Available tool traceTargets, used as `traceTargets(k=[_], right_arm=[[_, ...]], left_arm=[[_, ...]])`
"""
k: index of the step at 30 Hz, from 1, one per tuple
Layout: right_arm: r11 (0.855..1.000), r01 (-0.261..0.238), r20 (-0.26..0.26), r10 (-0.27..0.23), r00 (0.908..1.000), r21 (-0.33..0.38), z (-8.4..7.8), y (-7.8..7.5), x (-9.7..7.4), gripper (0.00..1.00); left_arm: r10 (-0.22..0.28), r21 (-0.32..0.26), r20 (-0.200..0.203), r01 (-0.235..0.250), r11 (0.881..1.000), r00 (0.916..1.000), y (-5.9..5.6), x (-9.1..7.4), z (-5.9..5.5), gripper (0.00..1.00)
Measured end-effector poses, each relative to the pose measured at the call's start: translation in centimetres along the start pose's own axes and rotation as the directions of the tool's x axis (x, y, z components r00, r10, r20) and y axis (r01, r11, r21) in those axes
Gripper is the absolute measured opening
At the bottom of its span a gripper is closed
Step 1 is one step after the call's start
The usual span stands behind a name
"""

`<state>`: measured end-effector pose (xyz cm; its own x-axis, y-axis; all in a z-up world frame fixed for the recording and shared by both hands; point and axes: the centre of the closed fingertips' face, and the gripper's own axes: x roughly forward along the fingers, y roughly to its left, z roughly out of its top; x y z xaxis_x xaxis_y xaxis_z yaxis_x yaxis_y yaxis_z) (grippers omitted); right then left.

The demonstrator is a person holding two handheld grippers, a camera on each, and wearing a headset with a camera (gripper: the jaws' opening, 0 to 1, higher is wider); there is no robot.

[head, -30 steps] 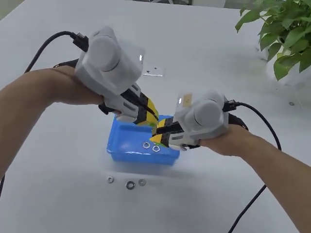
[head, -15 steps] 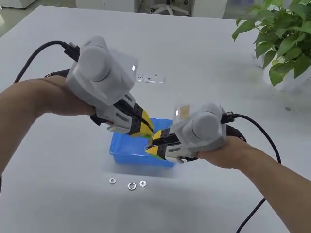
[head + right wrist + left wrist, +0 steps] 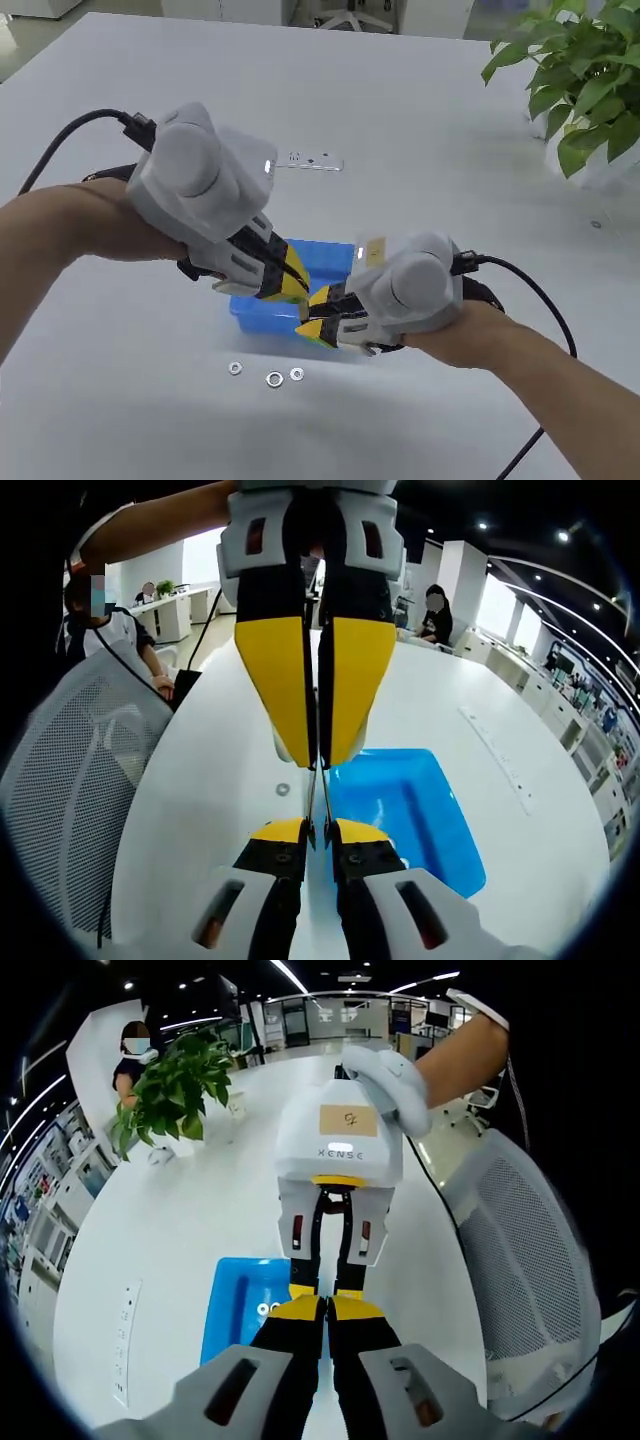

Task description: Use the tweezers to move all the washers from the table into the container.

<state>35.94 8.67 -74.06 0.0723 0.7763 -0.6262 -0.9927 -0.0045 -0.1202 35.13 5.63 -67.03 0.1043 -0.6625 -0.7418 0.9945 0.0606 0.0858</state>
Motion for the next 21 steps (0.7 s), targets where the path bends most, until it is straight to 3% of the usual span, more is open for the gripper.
traceTargets(k=[21], right_arm=[[0.999, -0.040, -0.013, 0.040, 0.9991, -0.003, -1.3, 2.5, 1.7, 0.12]], left_arm=[[-0.025, 0.002, -0.013, 0.025, 1.000, 0.9996, -2.1, 1.3, -1.8, 0.05]])
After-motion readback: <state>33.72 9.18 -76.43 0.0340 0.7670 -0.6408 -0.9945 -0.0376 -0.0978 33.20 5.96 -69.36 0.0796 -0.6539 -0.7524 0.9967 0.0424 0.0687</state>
